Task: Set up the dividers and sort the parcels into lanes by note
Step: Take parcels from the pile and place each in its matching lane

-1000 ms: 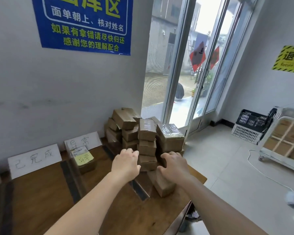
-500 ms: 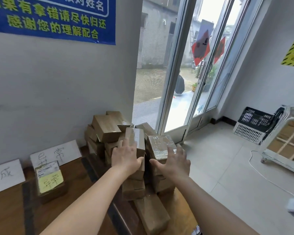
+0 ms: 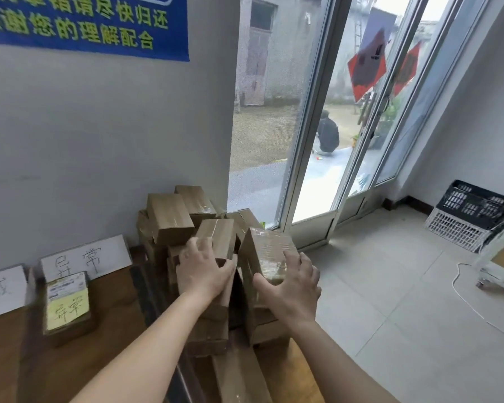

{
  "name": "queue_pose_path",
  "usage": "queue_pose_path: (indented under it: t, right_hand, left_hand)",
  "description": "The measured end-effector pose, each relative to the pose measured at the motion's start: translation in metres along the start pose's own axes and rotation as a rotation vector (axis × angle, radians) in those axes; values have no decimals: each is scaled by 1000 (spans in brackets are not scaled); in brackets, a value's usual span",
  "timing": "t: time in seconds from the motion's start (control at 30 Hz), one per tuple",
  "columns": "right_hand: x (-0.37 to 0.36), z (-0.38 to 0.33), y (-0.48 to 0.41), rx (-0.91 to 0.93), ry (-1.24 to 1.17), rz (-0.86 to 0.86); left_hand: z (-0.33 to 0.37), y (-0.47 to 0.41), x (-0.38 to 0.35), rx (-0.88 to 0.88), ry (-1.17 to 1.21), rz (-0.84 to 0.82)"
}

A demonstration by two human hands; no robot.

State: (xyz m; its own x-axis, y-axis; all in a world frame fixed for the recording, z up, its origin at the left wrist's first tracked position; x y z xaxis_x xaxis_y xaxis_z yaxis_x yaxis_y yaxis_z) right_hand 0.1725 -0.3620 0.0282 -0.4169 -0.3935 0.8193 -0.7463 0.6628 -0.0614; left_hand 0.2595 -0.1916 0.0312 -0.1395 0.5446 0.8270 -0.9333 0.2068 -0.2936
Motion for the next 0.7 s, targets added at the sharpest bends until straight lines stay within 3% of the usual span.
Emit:
queue_pose_path:
  t: [0.13,0.27,0.4,0.53,0.7]
  right_hand:
    - [15,0,0,-88,-438,-95]
    - [20,-7,3,-257,-1082,-447]
    - [17,-4,12,-293,-1308,-718]
    - [6,-1,21,-254,-1365,-827]
    - [3,-5,27,-262,-1498,-839]
  left_hand:
    - [-3,14,8,109,484,118]
    - [-3,42,21,367,1278,228]
    - [-5,71,31,441,1821,226]
    - [-10,88,35,451,1899,226]
    - [-19,97,56,344,1754,272]
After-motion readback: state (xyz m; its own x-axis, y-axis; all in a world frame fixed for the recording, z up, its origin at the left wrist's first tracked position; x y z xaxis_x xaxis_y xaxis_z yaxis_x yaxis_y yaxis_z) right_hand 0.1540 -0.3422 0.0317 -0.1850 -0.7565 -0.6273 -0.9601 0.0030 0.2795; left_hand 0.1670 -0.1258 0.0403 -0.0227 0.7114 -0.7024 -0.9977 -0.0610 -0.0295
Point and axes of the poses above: each hand's wrist, its own y-axis away from the middle knuckle, its own x-axis out of the back of the hand, z = x × y, the point moved 4 cm from there along -y, towards the middle knuckle, and after that the axes turned 13 degrees about -x, right-handed, at the moved point
